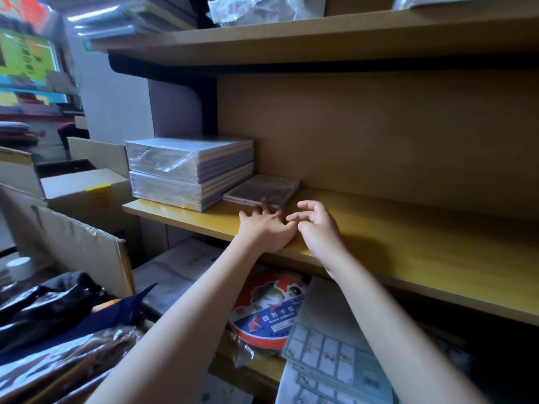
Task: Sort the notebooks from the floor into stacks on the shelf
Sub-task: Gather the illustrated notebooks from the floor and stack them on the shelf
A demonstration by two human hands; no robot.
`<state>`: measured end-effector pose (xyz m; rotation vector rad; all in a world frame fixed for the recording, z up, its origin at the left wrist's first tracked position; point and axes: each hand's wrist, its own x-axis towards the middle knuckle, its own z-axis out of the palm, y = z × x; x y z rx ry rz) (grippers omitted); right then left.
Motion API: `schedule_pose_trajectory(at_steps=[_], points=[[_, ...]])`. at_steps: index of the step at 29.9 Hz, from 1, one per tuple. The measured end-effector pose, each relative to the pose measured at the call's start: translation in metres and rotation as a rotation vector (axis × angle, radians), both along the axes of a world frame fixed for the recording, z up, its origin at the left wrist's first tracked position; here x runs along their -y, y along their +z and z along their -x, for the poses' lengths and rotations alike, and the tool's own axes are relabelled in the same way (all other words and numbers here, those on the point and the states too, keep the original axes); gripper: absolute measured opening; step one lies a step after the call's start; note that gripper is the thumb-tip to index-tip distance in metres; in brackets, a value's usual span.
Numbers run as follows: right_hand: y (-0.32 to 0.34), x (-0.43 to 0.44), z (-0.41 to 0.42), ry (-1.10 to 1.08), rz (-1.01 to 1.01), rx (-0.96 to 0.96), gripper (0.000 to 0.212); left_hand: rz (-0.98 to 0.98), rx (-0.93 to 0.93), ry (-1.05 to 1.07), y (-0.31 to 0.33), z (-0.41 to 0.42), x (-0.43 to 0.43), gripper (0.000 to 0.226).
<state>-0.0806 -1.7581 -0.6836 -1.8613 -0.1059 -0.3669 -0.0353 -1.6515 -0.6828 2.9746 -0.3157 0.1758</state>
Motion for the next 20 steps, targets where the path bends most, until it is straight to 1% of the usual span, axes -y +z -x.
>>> schedule_pose_trajectory(at_steps=[3, 6, 8, 10, 13, 15, 18, 20], points=[[0.002, 0.000, 0.002, -0.040, -0.024, -0.024, 0.040, 0.113, 0.068, 0.028, -0.001, 0.000, -0.001, 0.067], [0.004, 0.000, 0.005, -0.061, -0.015, -0.034, 0.039, 0.148, 0.104, 0.064, -0.003, 0.001, 0.000, 0.076], [0.005, 0.000, 0.007, -0.072, -0.019, -0.035, 0.039, 0.149, 0.107, 0.079, -0.003, 0.001, 0.001, 0.077], [0.006, 0.000, 0.007, -0.098, -0.022, -0.036, 0.039, 0.170, 0.134, 0.082, -0.004, 0.002, 0.001, 0.073], [0.007, -0.002, 0.008, -0.172, -0.014, -0.042, 0.039, 0.224, 0.224, 0.014, -0.007, 0.004, -0.001, 0.054], [0.007, -0.003, 0.008, -0.198, 0.010, -0.052, 0.040, 0.194, 0.190, -0.031, -0.005, 0.003, -0.002, 0.051], [0.008, -0.001, 0.014, -0.180, 0.077, -0.078, 0.042, 0.156, 0.123, -0.019, -0.001, 0.001, 0.000, 0.053], [0.006, 0.004, 0.030, -0.179, 0.141, -0.027, 0.042, 0.137, 0.109, 0.003, 0.000, 0.001, 0.002, 0.056]])
